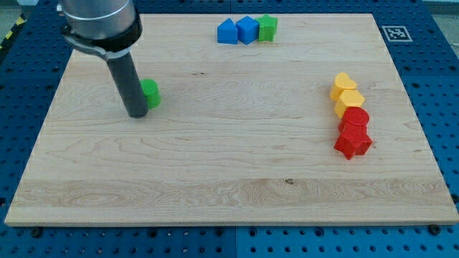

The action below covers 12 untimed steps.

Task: Move the green circle to the left of the blue triangle

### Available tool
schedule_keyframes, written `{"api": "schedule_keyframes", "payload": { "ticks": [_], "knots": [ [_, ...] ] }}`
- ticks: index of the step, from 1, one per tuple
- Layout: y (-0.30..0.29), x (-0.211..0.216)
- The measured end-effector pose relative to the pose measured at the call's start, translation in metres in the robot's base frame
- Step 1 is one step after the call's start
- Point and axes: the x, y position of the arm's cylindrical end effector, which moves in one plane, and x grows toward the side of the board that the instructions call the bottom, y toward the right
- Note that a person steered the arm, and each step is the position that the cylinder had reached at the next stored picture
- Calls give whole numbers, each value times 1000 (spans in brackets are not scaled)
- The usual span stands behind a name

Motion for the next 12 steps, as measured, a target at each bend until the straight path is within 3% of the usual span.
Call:
{"api": "schedule_keyframes", "payload": {
  "ticks": [5,12],
  "knots": [
    [7,-37],
    [15,-46]
  ]
}}
